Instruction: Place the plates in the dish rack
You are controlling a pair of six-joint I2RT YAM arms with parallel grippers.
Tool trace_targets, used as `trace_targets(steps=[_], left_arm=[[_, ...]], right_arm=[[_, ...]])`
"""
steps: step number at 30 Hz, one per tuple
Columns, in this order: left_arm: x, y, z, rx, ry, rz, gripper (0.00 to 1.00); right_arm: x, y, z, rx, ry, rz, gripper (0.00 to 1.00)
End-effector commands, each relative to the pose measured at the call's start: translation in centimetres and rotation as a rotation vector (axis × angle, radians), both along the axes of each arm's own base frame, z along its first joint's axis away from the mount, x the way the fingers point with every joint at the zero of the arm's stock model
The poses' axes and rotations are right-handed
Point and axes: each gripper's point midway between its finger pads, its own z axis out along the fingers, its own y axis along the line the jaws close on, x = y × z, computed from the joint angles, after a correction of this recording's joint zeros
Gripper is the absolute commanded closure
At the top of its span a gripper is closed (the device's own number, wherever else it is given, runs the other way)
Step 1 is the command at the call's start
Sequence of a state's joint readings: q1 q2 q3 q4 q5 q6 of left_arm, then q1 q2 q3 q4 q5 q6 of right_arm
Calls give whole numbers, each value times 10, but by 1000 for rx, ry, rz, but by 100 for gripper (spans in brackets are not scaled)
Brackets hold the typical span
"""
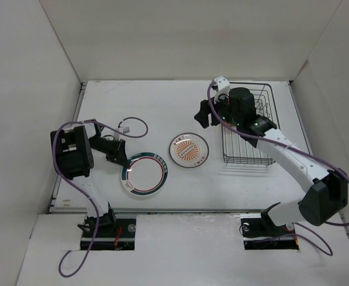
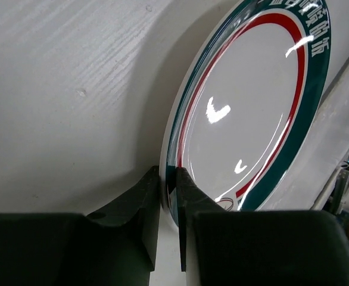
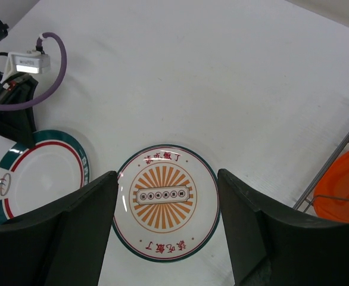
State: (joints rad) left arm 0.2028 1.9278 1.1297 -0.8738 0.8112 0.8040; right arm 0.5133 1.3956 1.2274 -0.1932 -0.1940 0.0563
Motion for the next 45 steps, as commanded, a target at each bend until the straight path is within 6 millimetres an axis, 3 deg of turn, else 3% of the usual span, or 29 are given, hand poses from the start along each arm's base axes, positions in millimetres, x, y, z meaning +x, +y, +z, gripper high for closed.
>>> trace_targets(steps=[1, 6, 12, 14, 17, 22, 23, 33, 34, 36, 37, 40, 43, 44, 45], left_arm=[[4, 18, -14, 48, -47, -57, 100], [4, 7, 30, -129, -64, -63, 100], [31, 6, 89, -165, -258, -18, 100], [39, 5, 109, -170, -308, 0, 100], [53, 5, 143, -168, -395, 23, 100], [61, -1, 182, -156, -472, 37, 100], [60, -5, 188, -155, -485, 28, 100], [51, -28, 217, -182, -529, -3, 100], [51, -29, 218, -194, -524, 3, 100], [49, -34, 222, -204, -533, -9, 100], [47, -37, 224, -205, -541, -21, 100], [45, -44, 229, -245, -546, -31, 100], [44, -48, 231, -259, -555, -46, 100], [45, -49, 230, -272, -547, -44, 100], [45, -49, 230, -272, -547, -44, 100]], right_arm=[[3, 9, 12, 18, -58, 8, 27], [2, 13, 15, 30, -64, 30, 27], [-36, 53, 24, 135, -89, 339, 27], [-43, 62, 17, 143, -72, 414, 27], [-37, 73, 0, 140, -49, 434, 27], [-40, 100, -15, 146, -53, 491, 27], [-34, 102, -21, 135, -55, 484, 27], [-29, 155, -25, 172, -63, 588, 27], [-26, 157, -38, 163, -38, 587, 27], [-25, 166, -35, 173, -44, 596, 27], [-22, 168, -46, 172, -22, 593, 27], [-22, 178, -49, 203, 7, 590, 29], [-28, 184, -45, 247, 13, 634, 57], [-29, 186, -46, 261, 29, 639, 86], [-32, 187, -43, 273, 29, 656, 96]])
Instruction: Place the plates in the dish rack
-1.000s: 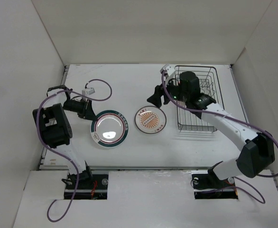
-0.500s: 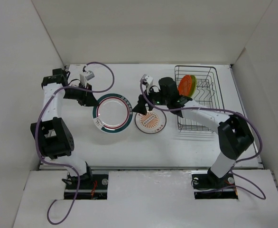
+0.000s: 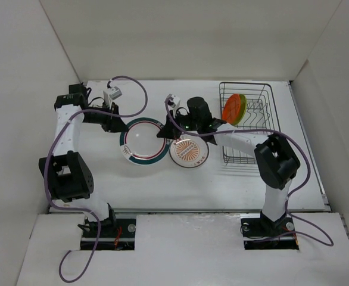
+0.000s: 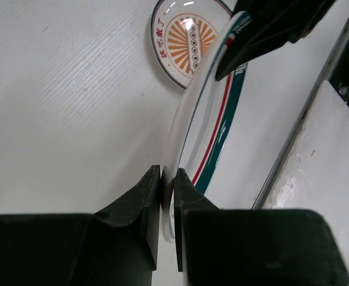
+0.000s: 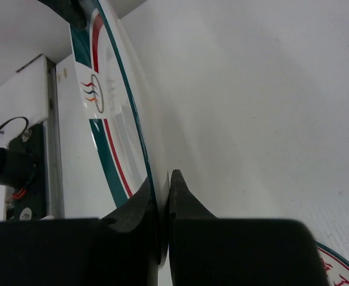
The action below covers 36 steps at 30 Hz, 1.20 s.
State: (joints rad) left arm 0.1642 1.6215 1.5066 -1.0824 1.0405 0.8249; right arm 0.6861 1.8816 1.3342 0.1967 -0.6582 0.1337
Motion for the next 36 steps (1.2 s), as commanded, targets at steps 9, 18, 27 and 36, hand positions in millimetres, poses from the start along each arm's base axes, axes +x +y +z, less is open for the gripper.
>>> trace_targets(steps=[9, 18, 27, 36], left_arm=[[9, -9, 20, -120, 56, 31, 0], [44, 20, 10, 35, -38, 304, 0], [57, 30, 10, 194, -131, 525, 0], [54, 29, 3, 193, -107, 528, 0]], right_arm=[[19, -21, 72, 126, -94, -104, 100], [97, -266, 171, -82, -239, -1126, 100], [76, -452, 213, -264, -313, -1614, 100], [90, -479, 181, -404, -303, -1664, 100]])
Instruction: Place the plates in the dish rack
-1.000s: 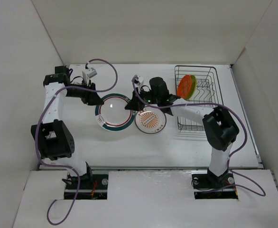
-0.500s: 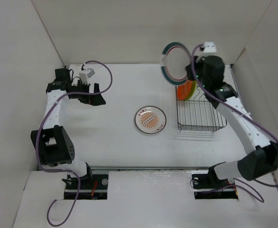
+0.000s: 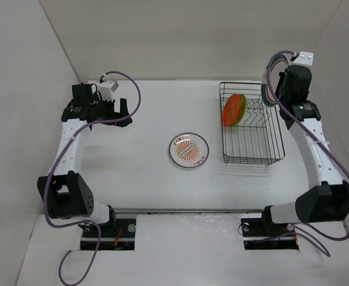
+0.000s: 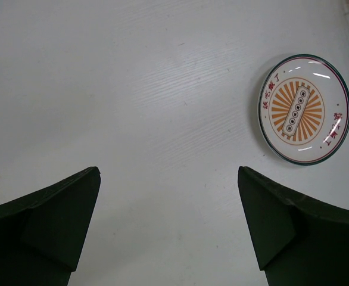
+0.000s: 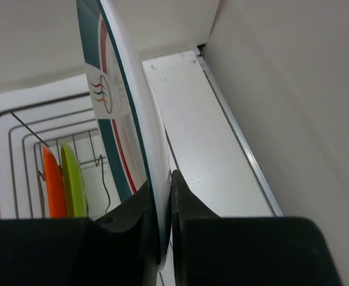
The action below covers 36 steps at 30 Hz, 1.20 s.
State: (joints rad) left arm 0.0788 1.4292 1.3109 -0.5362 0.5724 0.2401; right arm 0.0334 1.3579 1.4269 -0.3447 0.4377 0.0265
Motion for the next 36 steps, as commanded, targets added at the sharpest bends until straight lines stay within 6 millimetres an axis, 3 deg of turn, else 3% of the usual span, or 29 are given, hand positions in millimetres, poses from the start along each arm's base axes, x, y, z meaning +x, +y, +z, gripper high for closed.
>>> trace_targets(steps=[1, 13, 29, 31, 36], left_arm=[[1, 1, 3, -4, -17, 21, 0], [-1, 1, -1, -10, -4, 27, 0], [-3, -2, -3, -24, 5, 14, 0], [-4, -5, -2, -34, -1, -8, 0], [-11, -26, -16, -115, 51, -100, 0]], right_arm=[[7, -2, 4, -29, -19, -7, 100], [29, 5, -55, 11, 82, 6, 100], [46, 9, -100, 40, 174, 13, 100], [46, 12, -106, 33, 194, 11, 87], [52, 21, -105, 35, 195, 20, 77]])
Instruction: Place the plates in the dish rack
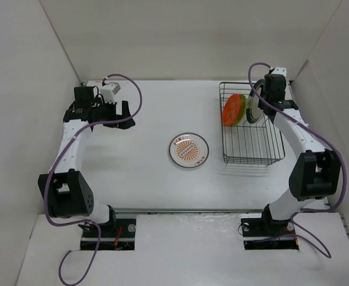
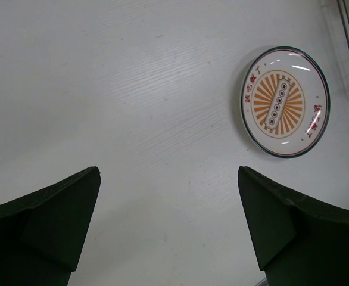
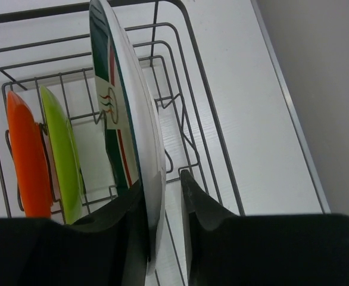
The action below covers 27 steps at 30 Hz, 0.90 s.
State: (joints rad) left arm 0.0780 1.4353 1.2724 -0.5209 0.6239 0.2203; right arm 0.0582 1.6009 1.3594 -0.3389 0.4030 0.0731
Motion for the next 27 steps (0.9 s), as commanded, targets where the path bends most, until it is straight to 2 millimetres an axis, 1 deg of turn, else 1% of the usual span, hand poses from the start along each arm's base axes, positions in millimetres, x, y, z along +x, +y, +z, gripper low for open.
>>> trace_targets(steps=[1, 2, 4, 5, 6, 7, 8, 9, 10, 11, 12, 13, 14, 15, 16, 17, 18, 19, 20, 21, 22, 23, 24, 25, 26, 27], left_arm=[[-7, -24, -5, -89, 21, -105, 0], [-11, -32, -8, -96, 27, -136, 0], [-16, -44, -16, -107, 47, -172, 0], [-20, -58, -16, -116, 43, -217, 0], [-23, -65, -21, -116, 49, -237, 0], [-25, -72, -24, -116, 59, -257, 0], [-28, -80, -27, -115, 59, -280, 0], [-33, -93, -33, -106, 77, -317, 0], [-36, -100, -36, -106, 87, -335, 0], [-38, -105, -43, -105, 109, -351, 0], [-39, -116, -42, -104, 108, -380, 0], [-35, -120, -40, -103, 97, -391, 0], [-33, -124, -42, -99, 96, -407, 0], [-30, -127, -48, -107, 117, -413, 0], [-30, -133, -50, -114, 127, -433, 0], [-29, -140, -49, -116, 127, -461, 0], [-25, -141, -60, -115, 157, -459, 0], [-26, -149, -65, -113, 171, -481, 0], [-24, -151, -66, -120, 187, -486, 0], [-26, -157, -72, -113, 205, -509, 0], [-29, -159, -85, -128, 263, -516, 0], [-33, -165, -92, -132, 281, -542, 0], [-33, -171, -92, -139, 291, -558, 0], [-33, -171, -107, -138, 331, -554, 0], [-35, -179, -110, -135, 338, -575, 0], [-32, -178, -114, -123, 343, -567, 0]], right_arm=[[13, 0, 28, -11, -93, -28, 69], [14, 4, 28, -10, -93, -19, 63], [15, 4, 35, -17, -101, -15, 62], [13, 2, 33, -22, -92, -22, 62], [13, 1, 37, -27, -95, -30, 62], [11, 1, 43, -26, -107, -31, 60], [8, -1, 49, -29, -121, -39, 48], [9, -3, 54, -34, -132, -50, 45], [7, -3, 60, -33, -145, -50, 40], [4, -6, 71, -39, -159, -64, 36], [0, -9, 77, -48, -164, -83, 34], [-4, -11, 81, -53, -167, -92, 32], [-11, -13, 97, -42, -204, -109, 30], [-15, -13, 106, -25, -230, -117, 25], [-21, -15, 112, -21, -245, -134, 25], [-26, -12, 119, -4, -258, -121, 25], [-35, -8, 133, 22, -298, -99, 24], [-37, 4, 137, 56, -310, -32, 24], [-42, 11, 141, 77, -322, 11, 24], [-52, 19, 150, 108, -362, 53, 24], [-57, 31, 152, 130, -377, 108, 24], [-61, 52, 153, 160, -387, 193, 24], [-65, 60, 160, 166, -422, 217, 24], [-75, 69, 157, 172, -430, 245, 24], [-79, 73, 156, 167, -438, 241, 24], [-84, 84, 156, 168, -438, 260, 24]])
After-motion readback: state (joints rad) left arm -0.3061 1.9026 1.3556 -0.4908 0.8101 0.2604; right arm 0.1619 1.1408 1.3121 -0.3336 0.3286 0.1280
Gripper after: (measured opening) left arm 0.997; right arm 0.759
